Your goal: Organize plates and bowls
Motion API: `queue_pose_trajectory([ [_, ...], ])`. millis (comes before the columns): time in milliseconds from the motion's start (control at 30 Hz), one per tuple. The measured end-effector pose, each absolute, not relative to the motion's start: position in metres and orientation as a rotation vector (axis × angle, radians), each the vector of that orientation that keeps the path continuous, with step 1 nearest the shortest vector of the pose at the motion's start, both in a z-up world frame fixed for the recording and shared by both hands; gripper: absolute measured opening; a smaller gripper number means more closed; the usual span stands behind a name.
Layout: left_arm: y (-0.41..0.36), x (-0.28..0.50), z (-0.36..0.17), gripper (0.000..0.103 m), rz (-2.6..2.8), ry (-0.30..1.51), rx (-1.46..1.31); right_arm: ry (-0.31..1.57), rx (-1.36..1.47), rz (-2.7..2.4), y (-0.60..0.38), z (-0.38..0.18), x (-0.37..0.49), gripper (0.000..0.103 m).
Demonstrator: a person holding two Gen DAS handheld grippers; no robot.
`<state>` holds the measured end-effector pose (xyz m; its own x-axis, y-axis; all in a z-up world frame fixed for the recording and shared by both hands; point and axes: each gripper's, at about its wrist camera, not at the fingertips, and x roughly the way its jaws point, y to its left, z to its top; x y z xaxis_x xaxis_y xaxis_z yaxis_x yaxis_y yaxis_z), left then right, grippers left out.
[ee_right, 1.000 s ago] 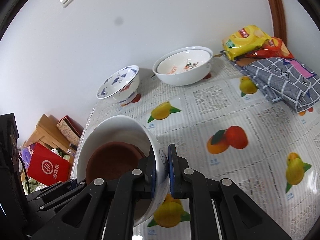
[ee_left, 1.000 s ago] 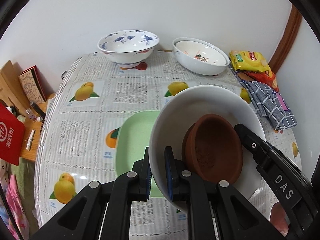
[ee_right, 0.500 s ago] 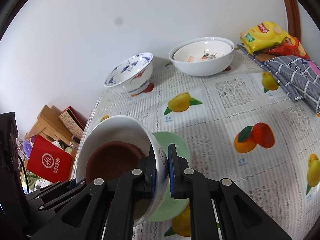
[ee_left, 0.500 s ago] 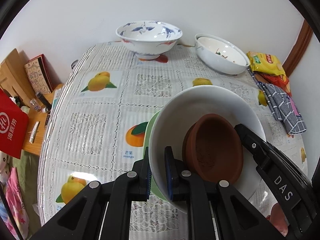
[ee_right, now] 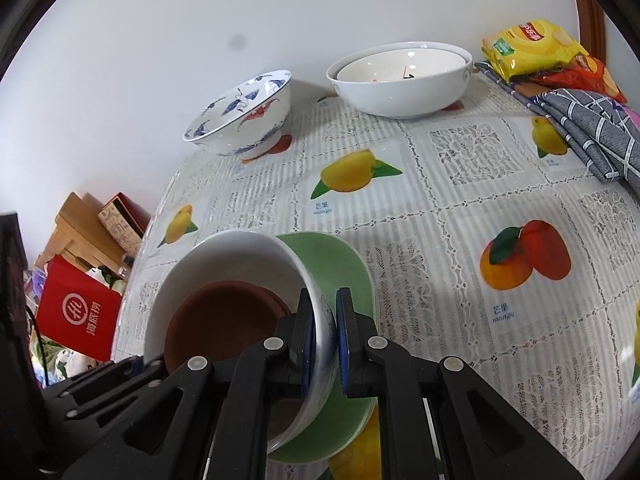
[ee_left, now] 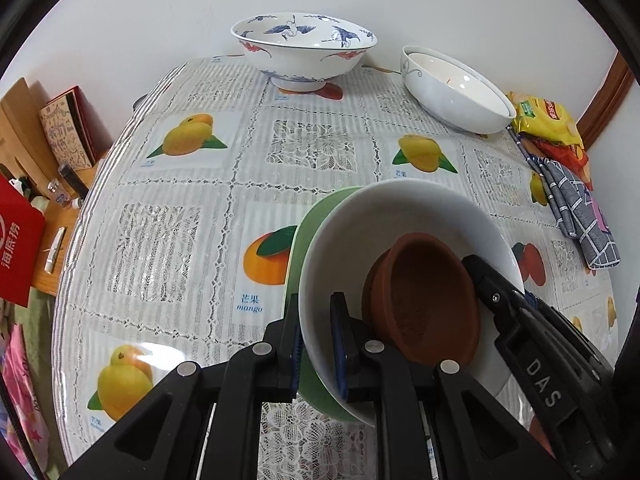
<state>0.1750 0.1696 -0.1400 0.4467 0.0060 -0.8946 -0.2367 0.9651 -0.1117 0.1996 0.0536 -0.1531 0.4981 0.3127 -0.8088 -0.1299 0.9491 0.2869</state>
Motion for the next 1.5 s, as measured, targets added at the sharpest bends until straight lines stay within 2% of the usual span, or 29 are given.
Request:
queue_pose_trajectory([
  [333,0.169,0.164,-0.13,0.021,0.126,1.109,-0.204,1.027,0.22,0.299,0.045,-0.149,0.198,0.017],
  [433,0.169,0.154,-0.12,0.031,0.166,1.088,-0.167,1.003,0.188,0.289,0.043,-0.139,0.19,0.018],
  [500,0.172,0.147,-0.115,0.035,0.163,1.077,-0.18,0.988,0.157,0.276,0.042,-0.13,0.183,0.022],
  [733,0.162,0.113,-0.084,0.037,0.146,1.011,-0.17,0.917,0.001,0.225,0.033,-0.092,0.146,0.047],
  [933,0.136,0.084,-0.053,0.051,0.111,0.924,-0.146,0.889,-0.007,0.161,-0.002,-0.067,0.105,0.056],
  [1000,0.121,0.073,-0.042,0.057,0.086,0.891,-0.125,0.89,-0.01,0.13,-0.015,-0.062,0.093,0.056],
  [1200,0.085,0.046,-0.021,0.067,0.024,0.851,-0.103,0.901,0.002,0.05,-0.059,-0.046,0.056,0.057],
  [1233,0.08,0.041,-0.019,0.069,0.019,0.845,-0.099,0.892,0.005,0.035,-0.066,-0.042,0.048,0.059],
  [1267,0.074,0.037,-0.015,0.072,0.017,0.835,-0.091,0.886,0.007,0.022,-0.071,-0.038,0.041,0.067],
  [1367,0.064,0.026,-0.009,0.075,0.029,0.813,-0.072,0.862,0.004,-0.005,-0.08,-0.027,0.025,0.08],
  [1500,0.057,0.014,-0.001,0.08,0.024,0.789,-0.077,0.839,0.017,-0.03,-0.087,-0.016,0.006,0.09],
])
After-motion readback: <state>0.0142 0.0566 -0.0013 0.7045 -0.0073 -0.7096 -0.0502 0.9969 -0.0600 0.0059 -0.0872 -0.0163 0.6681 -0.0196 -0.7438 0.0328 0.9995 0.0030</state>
